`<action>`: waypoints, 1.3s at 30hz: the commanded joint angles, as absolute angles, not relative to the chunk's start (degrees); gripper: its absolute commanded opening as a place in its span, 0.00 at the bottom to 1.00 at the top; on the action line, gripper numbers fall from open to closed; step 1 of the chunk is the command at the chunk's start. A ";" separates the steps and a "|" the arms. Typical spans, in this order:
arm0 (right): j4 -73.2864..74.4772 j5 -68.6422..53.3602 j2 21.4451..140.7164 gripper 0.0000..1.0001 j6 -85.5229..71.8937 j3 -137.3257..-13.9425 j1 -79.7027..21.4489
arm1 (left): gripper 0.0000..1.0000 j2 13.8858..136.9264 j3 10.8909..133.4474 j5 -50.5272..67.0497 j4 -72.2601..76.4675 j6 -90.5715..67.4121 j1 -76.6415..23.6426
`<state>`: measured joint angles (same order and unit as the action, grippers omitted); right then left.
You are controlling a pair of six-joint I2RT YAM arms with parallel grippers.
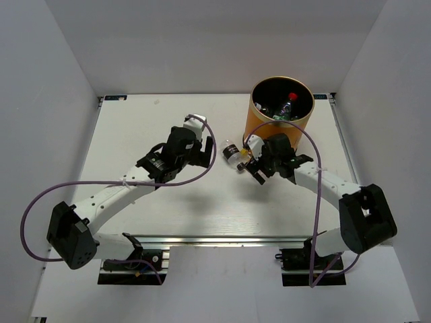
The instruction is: Put the plastic bottles in the bin
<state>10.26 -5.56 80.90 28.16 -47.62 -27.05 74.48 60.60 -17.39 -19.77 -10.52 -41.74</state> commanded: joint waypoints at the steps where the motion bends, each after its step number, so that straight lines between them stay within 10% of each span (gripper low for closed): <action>1: 7.65 1.39 83.92 0.89 26.11 -50.18 -27.86 | 1.00 72.07 60.39 -16.08 -17.85 -10.37 -41.66; 14: 9.58 0.80 90.53 0.75 27.95 -51.07 -28.65 | 1.00 76.28 59.24 -11.59 -14.41 -18.97 -41.66; 23: 16.25 -6.67 84.12 0.33 29.62 -50.10 -28.30 | 1.00 88.67 65.65 -13.18 -21.00 -34.62 -41.13; 39: 29.63 -8.02 56.70 0.30 26.02 -64.86 -28.21 | 1.00 96.32 72.50 -21.17 -36.38 -51.50 -41.13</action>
